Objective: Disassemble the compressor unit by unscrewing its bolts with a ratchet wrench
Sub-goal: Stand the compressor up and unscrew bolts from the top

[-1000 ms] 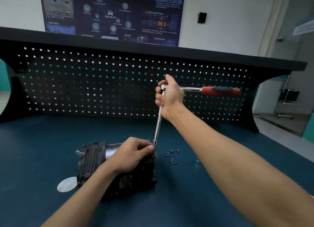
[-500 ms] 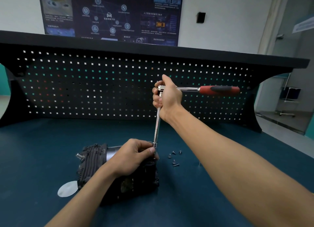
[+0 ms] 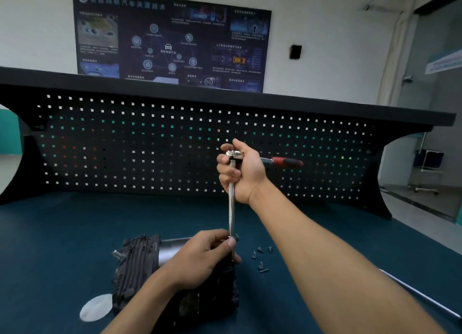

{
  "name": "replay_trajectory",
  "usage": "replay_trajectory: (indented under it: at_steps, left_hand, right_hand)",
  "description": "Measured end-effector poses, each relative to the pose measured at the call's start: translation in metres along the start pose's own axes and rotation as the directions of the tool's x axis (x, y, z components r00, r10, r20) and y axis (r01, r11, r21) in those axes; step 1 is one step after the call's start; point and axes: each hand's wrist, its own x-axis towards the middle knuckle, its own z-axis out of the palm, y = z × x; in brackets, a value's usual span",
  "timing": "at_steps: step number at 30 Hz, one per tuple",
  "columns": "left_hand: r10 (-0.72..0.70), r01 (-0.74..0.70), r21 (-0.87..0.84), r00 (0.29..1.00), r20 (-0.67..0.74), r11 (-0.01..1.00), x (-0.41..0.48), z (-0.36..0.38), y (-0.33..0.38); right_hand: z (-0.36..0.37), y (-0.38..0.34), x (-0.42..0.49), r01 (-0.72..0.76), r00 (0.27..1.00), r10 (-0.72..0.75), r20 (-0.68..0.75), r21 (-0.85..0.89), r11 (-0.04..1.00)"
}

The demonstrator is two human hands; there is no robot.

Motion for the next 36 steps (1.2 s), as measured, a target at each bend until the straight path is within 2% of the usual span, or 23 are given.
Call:
replay_trajectory:
  at_steps: [5,9,13,18,22,25,27,31,36]
  left_hand:
    - [-0.002,0.006,0.065,0.999,-0.047,0.998,0.001,0.003,0.004]
    - [-0.010,0.017,0.094,0.997,-0.072,0.995,0.001,0.004,0.006]
    - [-0.015,0.026,0.116,0.995,-0.097,0.993,-0.002,0.005,0.010]
    - [-0.016,0.025,0.100,0.996,-0.085,0.995,-0.007,0.003,0.016]
    - [-0.006,0.022,0.132,0.993,-0.120,0.991,-0.011,0.006,0.020]
    - [0.002,0.019,0.142,0.989,-0.145,0.990,-0.011,0.009,0.021]
    - [0.003,0.019,0.138,0.988,-0.153,0.990,-0.010,0.010,0.021]
    - [-0.008,0.032,0.145,0.987,-0.162,0.989,-0.008,0.011,0.019]
    - [0.003,0.031,0.189,0.983,-0.181,0.981,-0.006,0.013,0.019]
  right_hand:
    - [-0.008,-0.003,-0.001,0.059,0.997,-0.058,-0.059,0.024,0.998]
    - [-0.002,0.001,-0.003,0.175,0.965,-0.203,-0.163,-0.171,0.970]
    - [0.015,0.010,-0.006,0.277,0.878,-0.408,-0.253,-0.427,0.861]
    - [0.033,0.025,-0.009,0.393,0.786,-0.595,-0.170,-0.606,0.692]
    - [0.041,0.034,-0.010,0.447,0.671,-0.736,-0.091,-0.742,0.499]
    - [0.037,0.036,-0.009,0.384,0.568,-0.822,-0.042,-0.870,0.310]
    - [0.034,0.038,-0.008,0.322,0.508,-0.861,-0.032,-0.920,0.224]
    - [0.032,0.039,-0.007,0.270,0.397,-0.918,-0.007,-0.955,0.124]
    - [0.030,0.035,-0.007,0.243,0.253,-0.967,-0.019,-0.967,0.083]
